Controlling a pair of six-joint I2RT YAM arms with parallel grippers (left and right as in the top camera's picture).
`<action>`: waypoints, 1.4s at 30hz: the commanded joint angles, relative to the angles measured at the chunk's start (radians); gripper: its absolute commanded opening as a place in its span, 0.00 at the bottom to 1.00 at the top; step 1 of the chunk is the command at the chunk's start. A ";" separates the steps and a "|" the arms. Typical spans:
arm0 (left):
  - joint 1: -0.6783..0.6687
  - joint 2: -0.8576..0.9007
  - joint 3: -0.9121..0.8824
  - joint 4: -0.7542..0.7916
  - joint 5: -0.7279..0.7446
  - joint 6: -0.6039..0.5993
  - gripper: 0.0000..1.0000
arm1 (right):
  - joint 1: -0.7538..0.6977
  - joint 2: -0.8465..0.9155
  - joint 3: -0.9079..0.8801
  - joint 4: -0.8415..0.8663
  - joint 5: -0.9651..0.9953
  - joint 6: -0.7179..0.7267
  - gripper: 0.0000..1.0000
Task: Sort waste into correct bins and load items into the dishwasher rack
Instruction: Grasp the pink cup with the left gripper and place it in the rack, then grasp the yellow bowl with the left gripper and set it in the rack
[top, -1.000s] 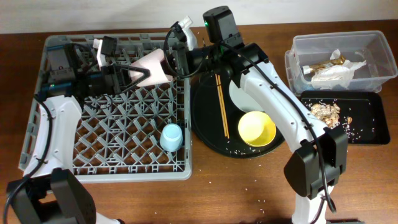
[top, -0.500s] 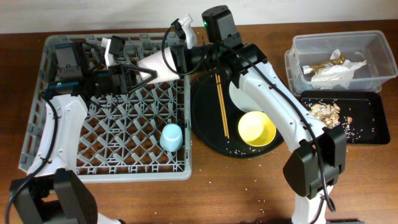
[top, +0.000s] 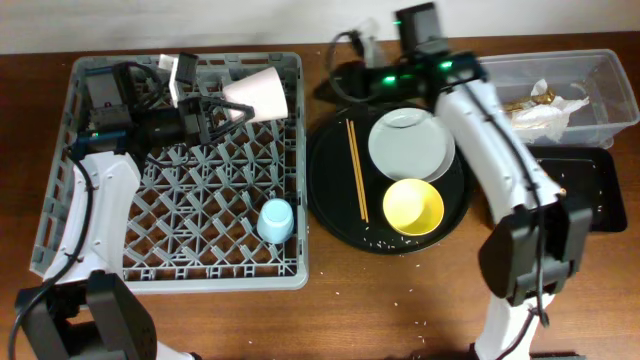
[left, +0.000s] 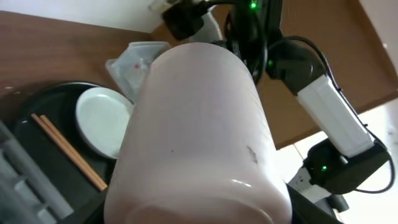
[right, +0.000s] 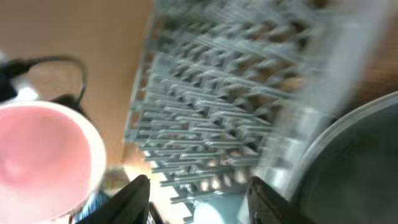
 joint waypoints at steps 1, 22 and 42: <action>0.001 -0.013 0.012 0.002 -0.121 0.005 0.43 | -0.091 -0.039 -0.004 -0.089 0.028 -0.087 0.52; -0.454 0.334 0.401 -0.850 -1.375 0.193 0.86 | -0.129 -0.039 -0.004 -0.438 0.432 -0.154 0.57; -0.600 0.466 0.864 -0.708 -1.190 -0.048 0.86 | -0.126 -0.079 0.140 -0.535 0.898 0.096 0.56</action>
